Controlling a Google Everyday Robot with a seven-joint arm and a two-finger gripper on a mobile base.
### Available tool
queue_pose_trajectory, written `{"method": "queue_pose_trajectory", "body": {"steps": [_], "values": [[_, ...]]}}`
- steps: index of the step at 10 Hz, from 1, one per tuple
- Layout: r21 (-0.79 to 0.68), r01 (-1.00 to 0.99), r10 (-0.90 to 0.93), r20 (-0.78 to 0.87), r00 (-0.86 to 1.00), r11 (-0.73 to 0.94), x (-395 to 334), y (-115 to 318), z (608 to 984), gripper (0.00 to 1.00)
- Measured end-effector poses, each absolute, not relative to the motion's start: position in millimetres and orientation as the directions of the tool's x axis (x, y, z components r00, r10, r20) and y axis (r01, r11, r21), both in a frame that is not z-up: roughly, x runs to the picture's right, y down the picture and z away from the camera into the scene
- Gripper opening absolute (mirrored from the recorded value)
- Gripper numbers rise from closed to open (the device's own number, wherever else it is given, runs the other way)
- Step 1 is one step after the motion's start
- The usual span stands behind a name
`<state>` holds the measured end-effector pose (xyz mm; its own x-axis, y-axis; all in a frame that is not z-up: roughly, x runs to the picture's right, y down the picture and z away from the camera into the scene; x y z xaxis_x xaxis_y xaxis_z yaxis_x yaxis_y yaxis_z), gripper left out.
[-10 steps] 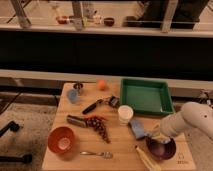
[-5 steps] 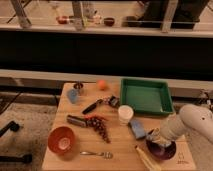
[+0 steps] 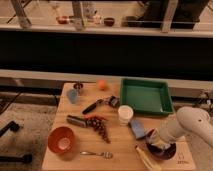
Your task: Wipe purple bowl with towel
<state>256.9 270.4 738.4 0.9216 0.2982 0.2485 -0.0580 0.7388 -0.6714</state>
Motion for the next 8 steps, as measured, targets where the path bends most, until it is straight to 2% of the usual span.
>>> {"method": "queue_pose_trajectory", "body": {"steps": [8], "values": [[-0.671, 0.011, 0.263, 0.306, 0.915, 0.741, 216, 274, 733, 0.0]]}}
